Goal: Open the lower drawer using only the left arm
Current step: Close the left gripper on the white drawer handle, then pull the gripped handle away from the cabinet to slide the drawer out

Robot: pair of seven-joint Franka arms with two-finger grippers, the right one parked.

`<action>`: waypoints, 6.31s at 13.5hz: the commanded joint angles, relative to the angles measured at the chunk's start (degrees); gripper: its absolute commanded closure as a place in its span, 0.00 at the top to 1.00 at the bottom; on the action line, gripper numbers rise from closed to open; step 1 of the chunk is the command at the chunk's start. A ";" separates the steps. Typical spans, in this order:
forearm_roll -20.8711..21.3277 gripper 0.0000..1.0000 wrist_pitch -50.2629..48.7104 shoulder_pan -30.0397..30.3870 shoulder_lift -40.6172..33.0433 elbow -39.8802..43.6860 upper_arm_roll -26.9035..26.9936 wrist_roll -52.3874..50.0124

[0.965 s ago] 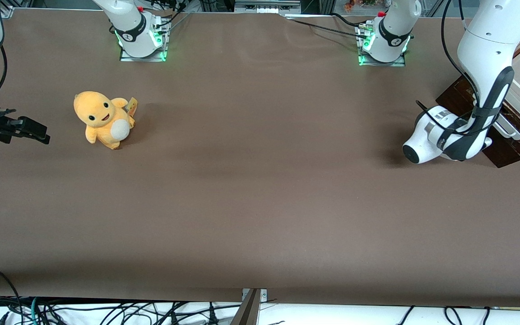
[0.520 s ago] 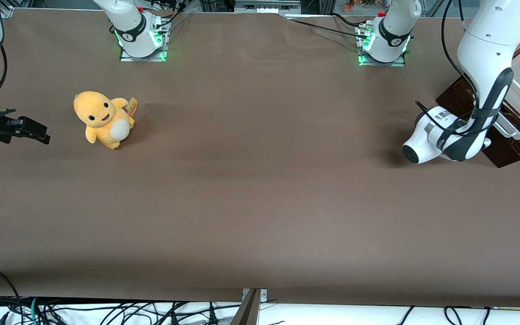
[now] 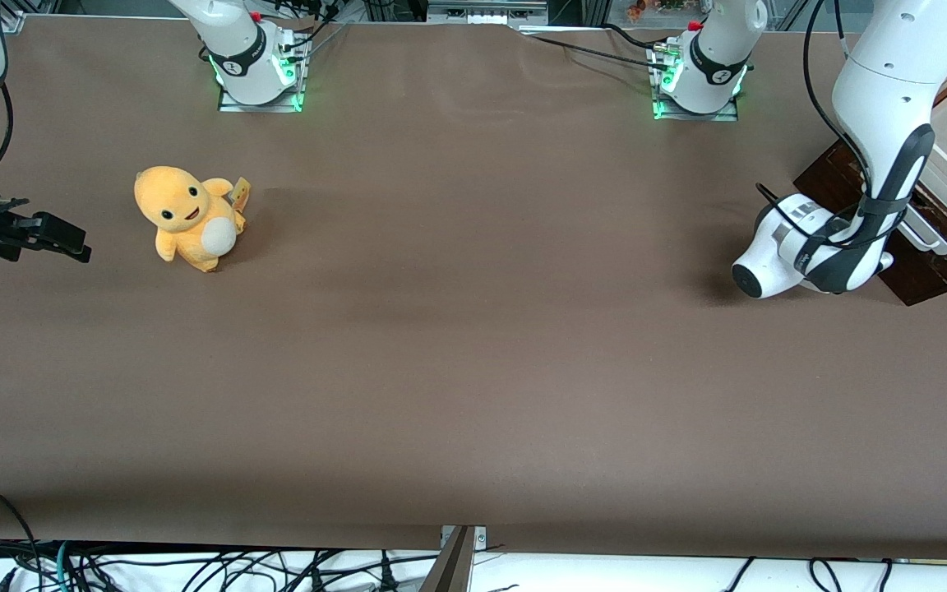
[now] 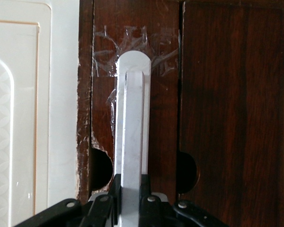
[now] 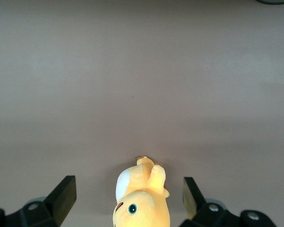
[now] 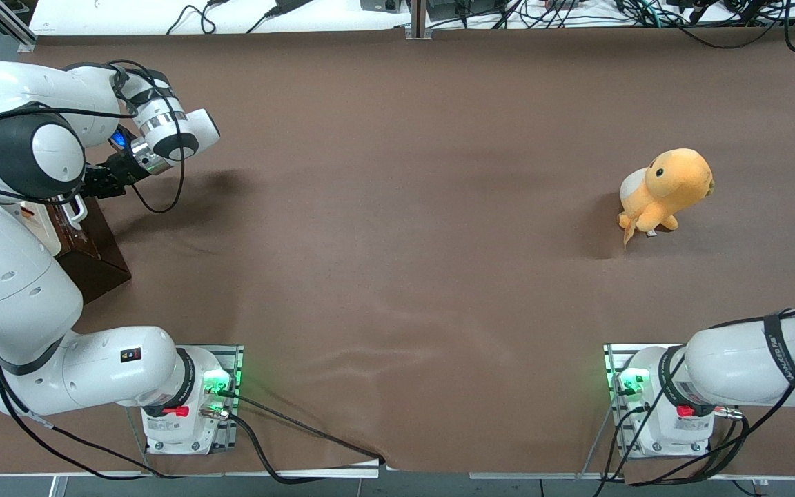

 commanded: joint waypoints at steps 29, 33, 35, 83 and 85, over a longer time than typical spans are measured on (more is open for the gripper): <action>-7.27 0.02 -7.72 -9.86 3.81 12.28 -0.49 3.68; -7.89 0.02 -8.51 -10.39 3.99 12.55 -0.49 3.95; -7.89 0.02 -8.51 -10.39 4.17 12.55 -0.49 3.86; -7.89 0.14 -9.48 -12.41 4.52 13.87 -0.49 4.65; -7.98 0.99 -9.39 -12.24 4.60 13.87 -0.49 4.74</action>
